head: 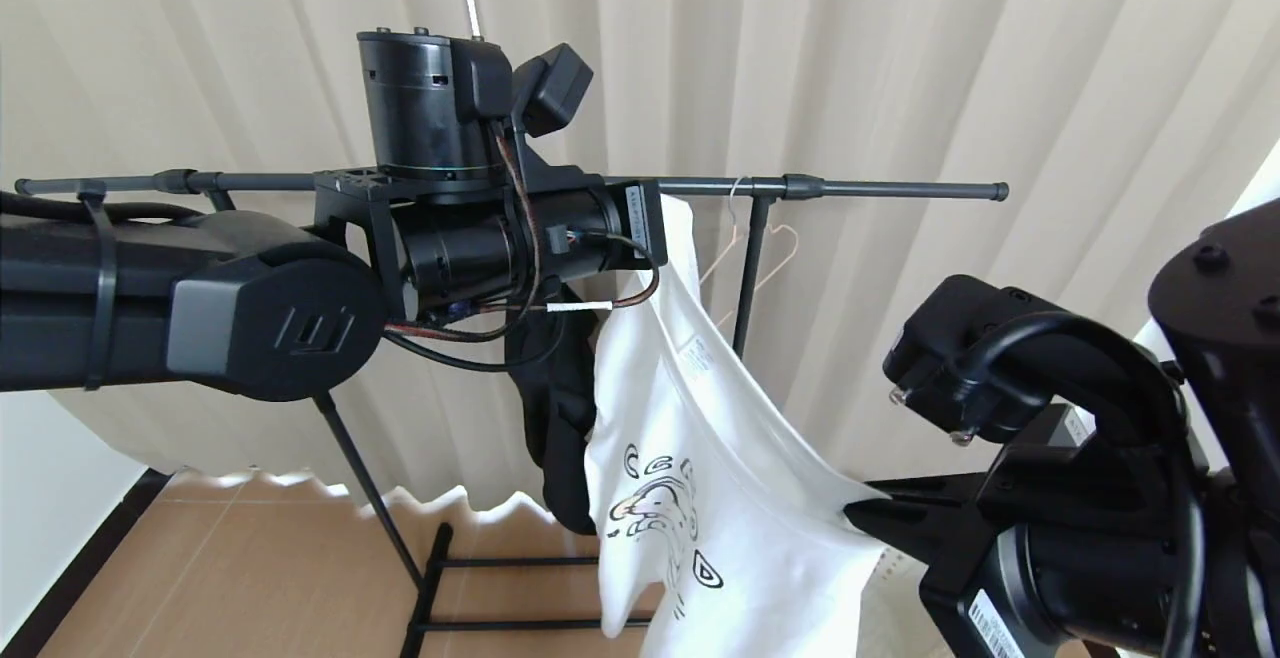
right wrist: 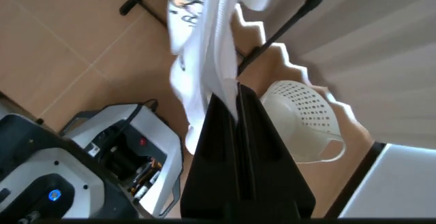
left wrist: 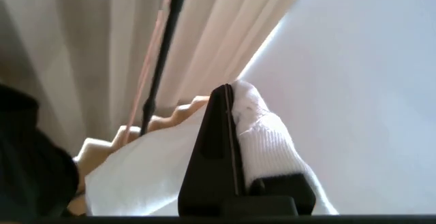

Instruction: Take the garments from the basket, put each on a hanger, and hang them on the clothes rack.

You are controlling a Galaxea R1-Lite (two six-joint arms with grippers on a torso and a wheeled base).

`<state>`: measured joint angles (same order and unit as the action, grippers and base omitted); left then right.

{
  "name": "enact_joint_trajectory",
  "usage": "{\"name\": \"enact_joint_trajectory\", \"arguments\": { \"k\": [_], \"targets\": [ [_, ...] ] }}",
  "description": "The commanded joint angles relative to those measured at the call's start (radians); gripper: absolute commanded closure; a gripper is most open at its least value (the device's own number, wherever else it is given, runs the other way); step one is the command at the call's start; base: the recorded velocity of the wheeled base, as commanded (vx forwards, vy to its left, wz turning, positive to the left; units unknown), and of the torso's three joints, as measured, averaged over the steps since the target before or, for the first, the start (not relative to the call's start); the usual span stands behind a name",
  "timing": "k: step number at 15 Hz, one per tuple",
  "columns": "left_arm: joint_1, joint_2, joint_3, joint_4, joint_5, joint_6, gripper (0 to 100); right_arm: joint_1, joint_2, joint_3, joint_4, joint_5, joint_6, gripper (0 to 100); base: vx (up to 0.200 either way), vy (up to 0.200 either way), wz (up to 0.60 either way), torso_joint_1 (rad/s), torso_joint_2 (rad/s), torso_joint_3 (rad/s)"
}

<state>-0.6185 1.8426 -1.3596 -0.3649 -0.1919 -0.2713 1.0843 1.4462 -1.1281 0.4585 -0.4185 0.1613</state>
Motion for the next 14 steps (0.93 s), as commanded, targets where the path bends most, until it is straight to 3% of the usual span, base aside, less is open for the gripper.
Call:
{"name": "enact_joint_trajectory", "arguments": {
  "k": [1,5,7,11,14],
  "targets": [
    [0.016,0.018,-0.012,-0.022,-0.061,-0.002,100,0.075,0.062,-0.013,-0.004,0.001,0.066,100,0.0,0.0,0.0,0.0,0.0,0.0],
    [0.022,0.024,-0.006,-0.091,-0.136,-0.005,100,0.164,0.146,-0.071,-0.11,0.001,0.244,100,0.0,0.0,0.0,0.0,0.0,0.0],
    [0.019,0.023,-0.009,-0.091,-0.136,-0.006,100,0.177,0.157,-0.081,-0.189,0.006,0.281,100,0.0,0.0,0.0,0.0,0.0,0.0],
    [0.016,0.01,0.023,-0.091,-0.132,-0.009,100,0.169,0.143,-0.073,-0.199,0.003,0.284,100,0.0,0.0,0.0,0.0,0.0,0.0],
    [0.02,-0.014,0.039,-0.083,-0.113,-0.009,100,0.098,0.089,-0.064,-0.06,0.0,0.198,100,0.0,0.0,0.0,0.0,0.0,0.0]
  ]
}}
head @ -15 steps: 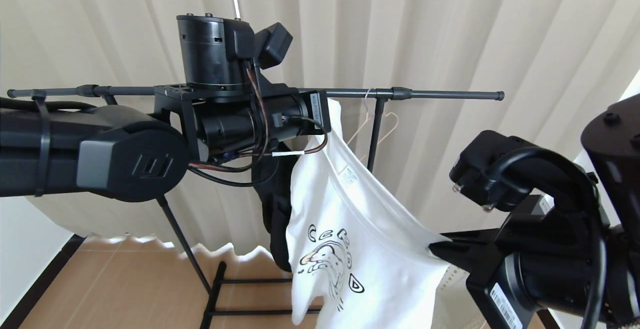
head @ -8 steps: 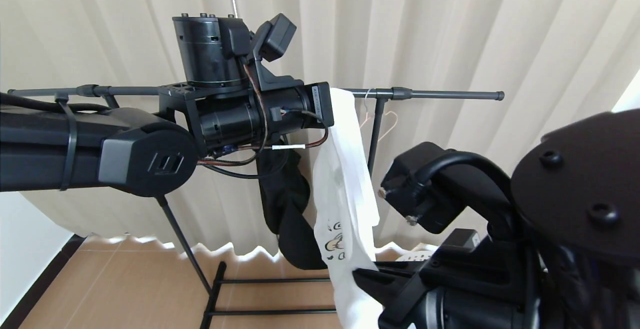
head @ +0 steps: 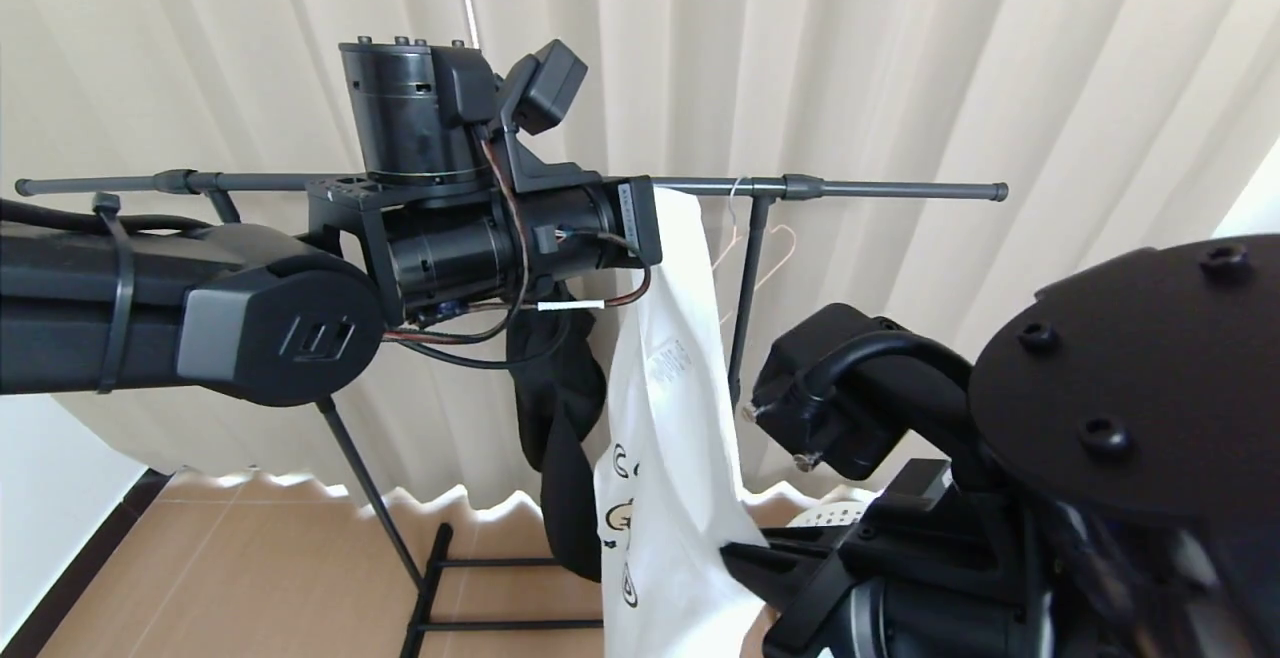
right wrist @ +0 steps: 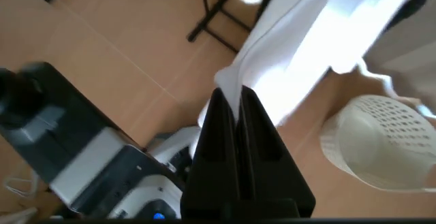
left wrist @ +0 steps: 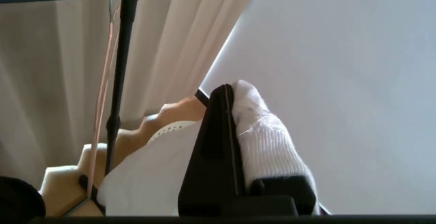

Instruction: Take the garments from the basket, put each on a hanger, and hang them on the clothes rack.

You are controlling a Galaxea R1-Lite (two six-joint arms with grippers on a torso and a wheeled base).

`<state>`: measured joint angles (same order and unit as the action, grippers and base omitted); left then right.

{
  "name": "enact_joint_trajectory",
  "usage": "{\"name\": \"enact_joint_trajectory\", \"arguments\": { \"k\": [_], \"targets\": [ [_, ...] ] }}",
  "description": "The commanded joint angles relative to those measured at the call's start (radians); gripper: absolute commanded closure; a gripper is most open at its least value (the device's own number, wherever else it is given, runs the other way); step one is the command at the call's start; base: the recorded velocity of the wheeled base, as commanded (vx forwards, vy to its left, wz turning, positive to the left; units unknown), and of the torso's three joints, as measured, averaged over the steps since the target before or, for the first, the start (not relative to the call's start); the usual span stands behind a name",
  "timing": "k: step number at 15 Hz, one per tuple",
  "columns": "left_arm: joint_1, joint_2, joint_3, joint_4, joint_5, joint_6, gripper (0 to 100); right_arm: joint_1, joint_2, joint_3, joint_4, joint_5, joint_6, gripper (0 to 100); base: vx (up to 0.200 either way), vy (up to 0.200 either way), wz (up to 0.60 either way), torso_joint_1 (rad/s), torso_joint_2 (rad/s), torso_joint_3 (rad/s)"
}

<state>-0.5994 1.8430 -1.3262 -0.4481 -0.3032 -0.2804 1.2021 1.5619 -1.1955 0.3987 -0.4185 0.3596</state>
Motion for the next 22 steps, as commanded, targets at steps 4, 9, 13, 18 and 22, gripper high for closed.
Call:
{"name": "enact_joint_trajectory", "arguments": {
  "k": [4,9,13,18,22],
  "targets": [
    [0.0,-0.108,0.047,0.129,0.087,0.003,100,-0.21,-0.023,0.008,0.048,-0.013,-0.091,100,0.0,0.0,0.0,0.0,0.0,0.0],
    [-0.042,-0.211,0.053,0.451,0.317,0.006,100,-0.385,0.086,-0.027,-0.121,-0.062,-0.088,100,0.0,0.0,0.0,0.0,0.0,0.0],
    [-0.094,-0.235,0.162,0.502,0.431,0.0,100,-0.443,0.171,-0.058,-0.255,-0.066,-0.071,100,0.0,0.0,0.0,0.0,0.0,0.0],
    [-0.177,-0.246,0.295,0.506,0.42,-0.117,100,-0.455,0.248,-0.165,-0.259,-0.075,0.029,100,0.0,0.0,0.0,0.0,0.0,0.0],
    [-0.292,-0.165,0.305,0.499,0.412,-0.276,100,-0.446,0.293,-0.253,-0.262,-0.075,0.153,100,0.0,0.0,0.0,0.0,0.0,0.0]
  ]
}}
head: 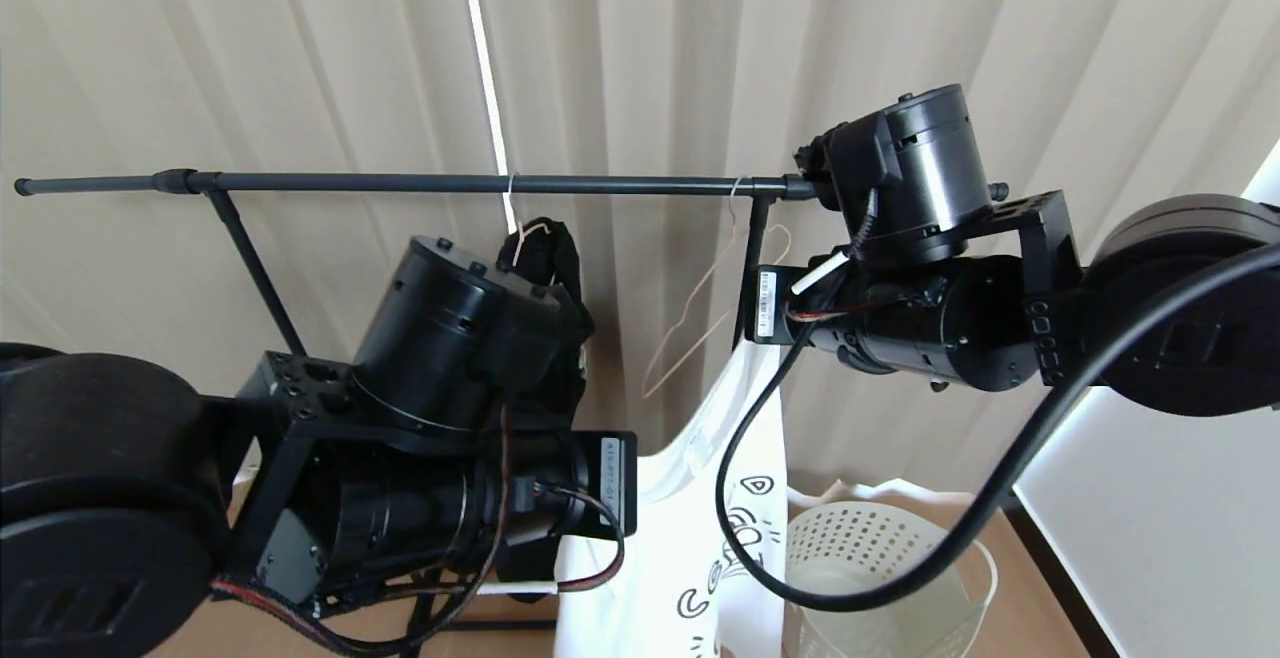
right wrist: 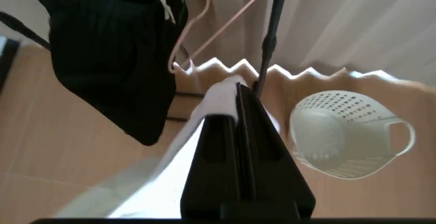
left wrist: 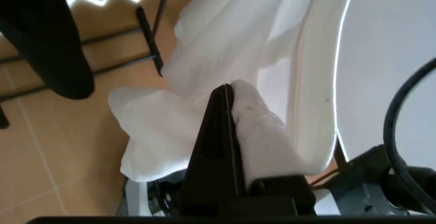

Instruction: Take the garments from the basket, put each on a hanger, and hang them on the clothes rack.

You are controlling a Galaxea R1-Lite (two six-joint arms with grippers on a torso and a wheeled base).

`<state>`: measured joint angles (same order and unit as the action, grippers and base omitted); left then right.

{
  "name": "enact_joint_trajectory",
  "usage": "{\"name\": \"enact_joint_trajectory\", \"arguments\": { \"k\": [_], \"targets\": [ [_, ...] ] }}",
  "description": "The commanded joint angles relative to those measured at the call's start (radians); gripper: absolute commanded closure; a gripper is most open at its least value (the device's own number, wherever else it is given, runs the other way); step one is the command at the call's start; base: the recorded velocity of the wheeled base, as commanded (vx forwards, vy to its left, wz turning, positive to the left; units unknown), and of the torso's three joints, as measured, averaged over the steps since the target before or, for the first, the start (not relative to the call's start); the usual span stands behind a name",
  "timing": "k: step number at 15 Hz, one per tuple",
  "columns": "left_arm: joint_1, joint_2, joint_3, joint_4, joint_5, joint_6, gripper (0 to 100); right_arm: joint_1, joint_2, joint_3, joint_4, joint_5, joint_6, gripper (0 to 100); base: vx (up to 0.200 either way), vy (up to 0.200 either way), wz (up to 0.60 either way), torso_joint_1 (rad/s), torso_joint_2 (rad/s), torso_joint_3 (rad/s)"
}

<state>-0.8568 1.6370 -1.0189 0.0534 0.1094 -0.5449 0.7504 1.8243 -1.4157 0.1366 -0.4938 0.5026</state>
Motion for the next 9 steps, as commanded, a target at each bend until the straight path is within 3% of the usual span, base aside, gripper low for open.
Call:
{"name": "enact_joint_trajectory", "arguments": {
  "k": [1,3,5,9],
  "targets": [
    [-0.051,0.055,-0.013,-0.004,-0.016,-0.029,100,0.012,0.044,-0.046,-0.002,0.0,0.034,100,0.0,0.0,0.0,0.0,0.0,0.0],
    [-0.087,0.069,-0.04,-0.038,-0.062,-0.072,100,0.043,0.069,-0.081,-0.002,0.0,0.094,100,0.0,0.0,0.0,0.0,0.0,0.0],
    [-0.119,0.089,-0.058,-0.133,-0.071,-0.121,100,0.066,0.101,-0.112,-0.002,0.0,0.156,100,0.0,0.0,0.0,0.0,0.0,0.0],
    [-0.139,0.107,-0.066,-0.162,-0.062,-0.139,100,0.07,0.095,-0.112,0.001,-0.003,0.168,100,0.0,0.0,0.0,0.0,0.0,0.0]
  ]
}}
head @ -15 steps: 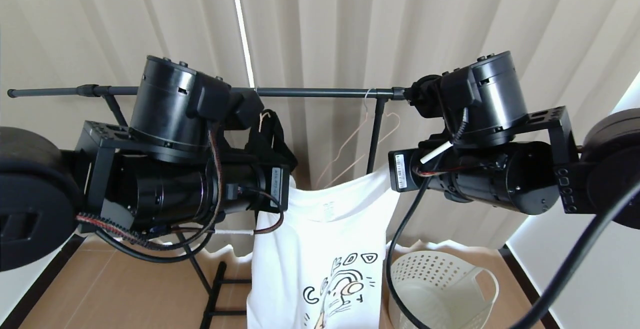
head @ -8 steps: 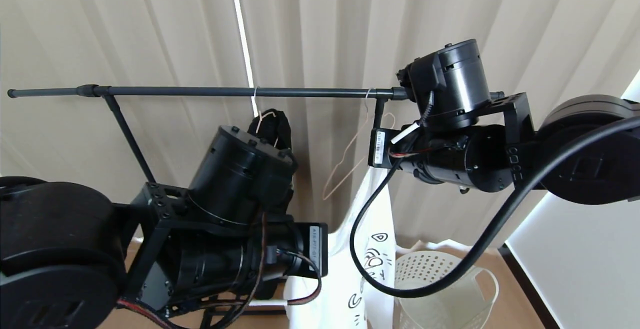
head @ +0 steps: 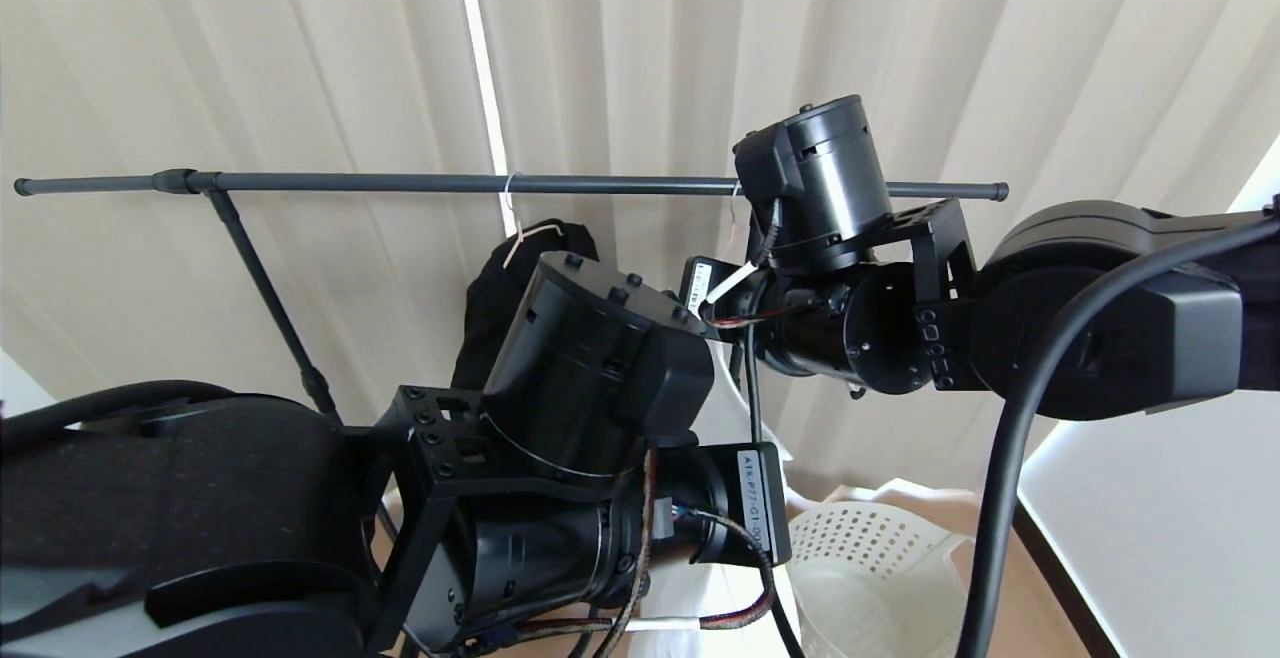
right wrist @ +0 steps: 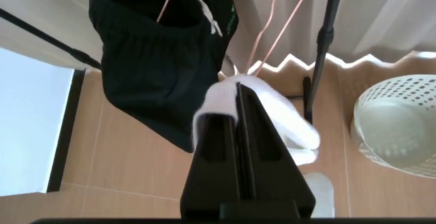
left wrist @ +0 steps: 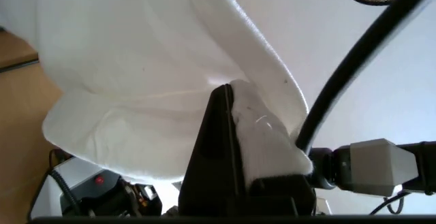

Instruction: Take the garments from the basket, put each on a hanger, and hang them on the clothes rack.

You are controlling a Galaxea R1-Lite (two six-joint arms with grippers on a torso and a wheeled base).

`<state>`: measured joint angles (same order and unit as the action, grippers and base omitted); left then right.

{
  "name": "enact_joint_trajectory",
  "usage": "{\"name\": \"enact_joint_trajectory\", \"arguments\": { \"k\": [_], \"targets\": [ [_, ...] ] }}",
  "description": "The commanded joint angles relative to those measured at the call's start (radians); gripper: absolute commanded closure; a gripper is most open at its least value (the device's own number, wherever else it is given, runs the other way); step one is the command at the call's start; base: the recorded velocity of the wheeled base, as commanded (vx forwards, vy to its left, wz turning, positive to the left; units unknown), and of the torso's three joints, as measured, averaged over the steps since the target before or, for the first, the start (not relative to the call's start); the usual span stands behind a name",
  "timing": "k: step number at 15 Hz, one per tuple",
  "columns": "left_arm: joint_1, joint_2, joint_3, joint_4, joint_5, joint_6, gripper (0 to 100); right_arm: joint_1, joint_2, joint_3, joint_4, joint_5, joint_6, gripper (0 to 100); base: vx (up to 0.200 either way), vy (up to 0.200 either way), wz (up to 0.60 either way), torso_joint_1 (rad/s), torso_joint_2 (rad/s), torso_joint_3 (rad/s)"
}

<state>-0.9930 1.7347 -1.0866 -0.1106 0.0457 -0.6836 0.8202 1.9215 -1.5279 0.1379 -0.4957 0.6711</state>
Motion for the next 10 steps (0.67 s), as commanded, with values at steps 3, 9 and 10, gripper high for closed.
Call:
{"name": "enact_joint_trajectory", "arguments": {
  "k": [3,9,10],
  "targets": [
    [0.03,-0.05,0.034,0.052,0.005,0.036,100,-0.009,-0.039,0.011,0.016,-0.004,-0.008,100,0.0,0.0,0.0,0.0,0.0,0.0],
    [0.175,-0.145,0.088,0.086,0.003,0.23,100,-0.064,-0.357,0.264,0.048,-0.009,-0.35,100,0.0,0.0,0.0,0.0,0.0,0.0],
    [0.183,-0.121,0.06,0.086,0.003,0.253,100,-0.064,-0.391,0.299,0.046,-0.018,-0.403,100,0.0,0.0,0.0,0.0,0.0,0.0]
  ]
}}
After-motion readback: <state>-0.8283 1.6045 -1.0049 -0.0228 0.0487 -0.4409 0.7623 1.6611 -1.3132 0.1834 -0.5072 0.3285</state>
